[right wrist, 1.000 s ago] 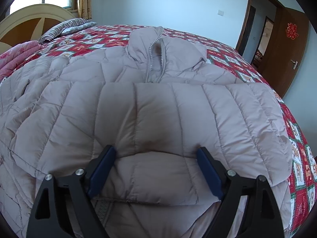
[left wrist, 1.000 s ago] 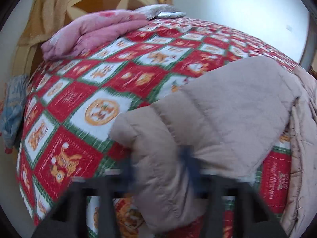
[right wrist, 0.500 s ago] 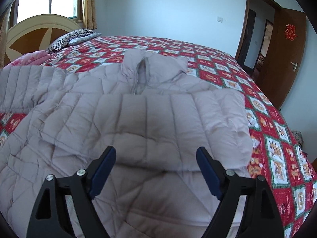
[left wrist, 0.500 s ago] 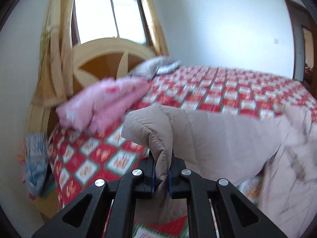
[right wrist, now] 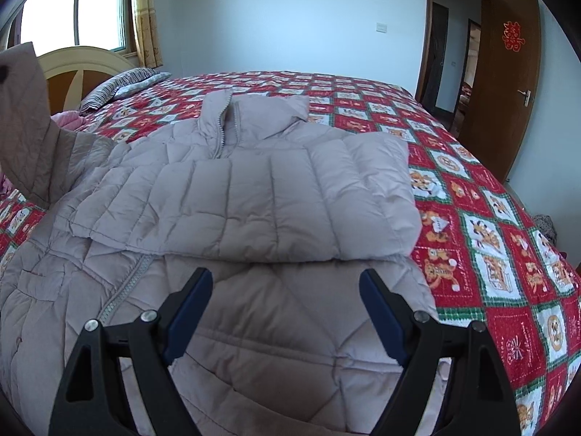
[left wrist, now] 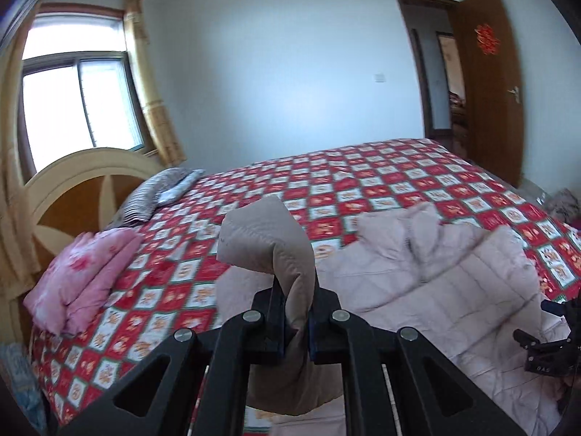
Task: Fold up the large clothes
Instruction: 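Grasp the other sleeve with the left tool and lift it, then lay the sleeve over the jacket body and open the left tool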
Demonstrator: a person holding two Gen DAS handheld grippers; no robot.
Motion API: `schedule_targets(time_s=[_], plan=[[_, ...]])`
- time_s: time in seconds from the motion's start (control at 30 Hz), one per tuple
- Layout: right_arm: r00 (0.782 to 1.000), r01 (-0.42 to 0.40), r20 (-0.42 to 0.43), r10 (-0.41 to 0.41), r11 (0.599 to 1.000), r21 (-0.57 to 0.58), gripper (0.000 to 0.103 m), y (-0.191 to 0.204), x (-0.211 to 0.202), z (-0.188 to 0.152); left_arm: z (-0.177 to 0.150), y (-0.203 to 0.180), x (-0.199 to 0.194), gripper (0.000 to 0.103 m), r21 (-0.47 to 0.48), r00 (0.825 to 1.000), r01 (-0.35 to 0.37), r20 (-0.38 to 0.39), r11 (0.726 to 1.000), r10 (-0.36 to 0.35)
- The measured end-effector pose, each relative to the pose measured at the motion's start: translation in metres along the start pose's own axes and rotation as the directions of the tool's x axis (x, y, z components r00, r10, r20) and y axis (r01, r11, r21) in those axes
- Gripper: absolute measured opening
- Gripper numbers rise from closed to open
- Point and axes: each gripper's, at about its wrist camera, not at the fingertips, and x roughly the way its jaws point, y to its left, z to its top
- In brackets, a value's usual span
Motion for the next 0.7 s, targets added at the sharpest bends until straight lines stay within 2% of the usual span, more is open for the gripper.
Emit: schedule_targets(time_s=[0.3,0.57,0.63,0.7], plan=[[0.999,-0.018,-0.026,0.02,0.997,0.074,0.085,-0.024,0.013,-0.014,-0.002,-0.132,0.036,0.008,0.135,0.993,0.116,-0.033,0.984,-0.113],[0.999,-0.027,-0.042,0.032,0.994,0.103,0.085,-0.026,0.022,-0.024,-0.016,-0.178,0.068,0.009,0.154,0.983,0.174,-0.09,0.973,-0.162],[0.999,-0.023,-0.044,0.028,0.995,0.101,0.086,-0.025,0.022,-0.025,-0.019,-0.184,0.076,0.012,0.146,0.983,0.173,-0.094,0.974,-0.16],[0.999,-0.017,-0.048,0.022,0.995,0.099,0.086,-0.024,0.024,-0.026,-0.022,-0.19,0.084,0.019,0.143,0.982,0.17,-0.101,0.975,-0.157]])
